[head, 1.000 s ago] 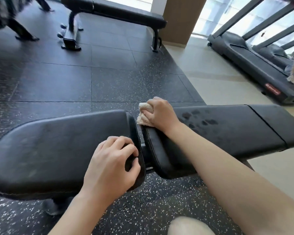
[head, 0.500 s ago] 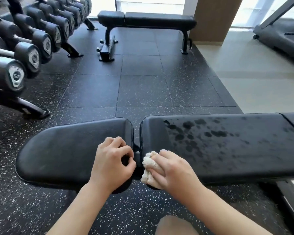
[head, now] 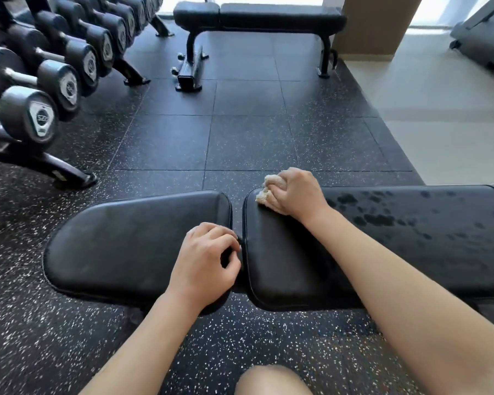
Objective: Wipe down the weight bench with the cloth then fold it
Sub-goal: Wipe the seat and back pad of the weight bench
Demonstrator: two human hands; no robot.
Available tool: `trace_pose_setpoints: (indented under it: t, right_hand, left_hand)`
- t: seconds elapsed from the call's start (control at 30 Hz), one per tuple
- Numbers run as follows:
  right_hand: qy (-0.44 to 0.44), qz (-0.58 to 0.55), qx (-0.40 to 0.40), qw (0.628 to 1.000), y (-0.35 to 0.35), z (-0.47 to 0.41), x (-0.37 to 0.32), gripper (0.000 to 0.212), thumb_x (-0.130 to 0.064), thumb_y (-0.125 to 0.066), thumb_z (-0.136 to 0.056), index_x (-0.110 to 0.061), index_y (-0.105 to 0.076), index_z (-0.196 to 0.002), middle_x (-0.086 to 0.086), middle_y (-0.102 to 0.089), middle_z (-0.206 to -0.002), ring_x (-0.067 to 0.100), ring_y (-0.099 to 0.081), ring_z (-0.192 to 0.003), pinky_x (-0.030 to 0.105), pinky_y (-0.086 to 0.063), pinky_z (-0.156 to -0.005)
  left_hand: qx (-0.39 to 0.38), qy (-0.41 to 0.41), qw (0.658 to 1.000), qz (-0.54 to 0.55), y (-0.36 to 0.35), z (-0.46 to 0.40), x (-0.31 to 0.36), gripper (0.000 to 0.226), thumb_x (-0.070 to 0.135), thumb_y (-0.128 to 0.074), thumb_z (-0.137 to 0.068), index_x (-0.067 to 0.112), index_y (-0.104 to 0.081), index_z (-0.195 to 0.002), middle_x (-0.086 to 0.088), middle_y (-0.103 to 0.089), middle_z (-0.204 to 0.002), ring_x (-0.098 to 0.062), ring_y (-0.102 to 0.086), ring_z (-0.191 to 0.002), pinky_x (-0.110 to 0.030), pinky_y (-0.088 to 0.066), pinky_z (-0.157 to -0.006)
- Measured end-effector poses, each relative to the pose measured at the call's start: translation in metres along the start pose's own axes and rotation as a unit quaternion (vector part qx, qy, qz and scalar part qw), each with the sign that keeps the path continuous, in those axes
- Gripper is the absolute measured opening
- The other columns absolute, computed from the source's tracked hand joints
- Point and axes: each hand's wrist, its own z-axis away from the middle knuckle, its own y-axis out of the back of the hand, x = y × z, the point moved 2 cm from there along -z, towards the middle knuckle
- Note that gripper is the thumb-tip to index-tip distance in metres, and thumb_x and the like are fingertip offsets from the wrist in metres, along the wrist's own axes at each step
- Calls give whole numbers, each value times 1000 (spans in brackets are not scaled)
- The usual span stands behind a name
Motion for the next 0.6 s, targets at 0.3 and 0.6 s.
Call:
trace_pose_setpoints:
  t: [0.3, 0.6]
  right_hand:
    - [11, -33, 35, 999, 19, 112, -29, 14, -35, -68, -89, -21, -67, -86, -5, -52, -78, 20, -58, -74, 30, -40, -68]
    - [2, -80, -5, 997, 45, 230, -37, 18, -32, -63, -97, -31, -70, -114, -14, -50, -90, 2, -57, -86, 17, -46, -82]
  left_hand:
    - [-14, 10, 999, 29, 3, 2, 2, 30, 30, -64, -79, 30, -72, -108, 19, -71, -104, -14, -59, -104, -42, -48, -100]
    - [-27, -58, 993, 98, -12, -50, 21, 30, 9, -71, -85, 22, -72, -113, 11, -66, -114, -16, -54, -112, -26, -41, -100]
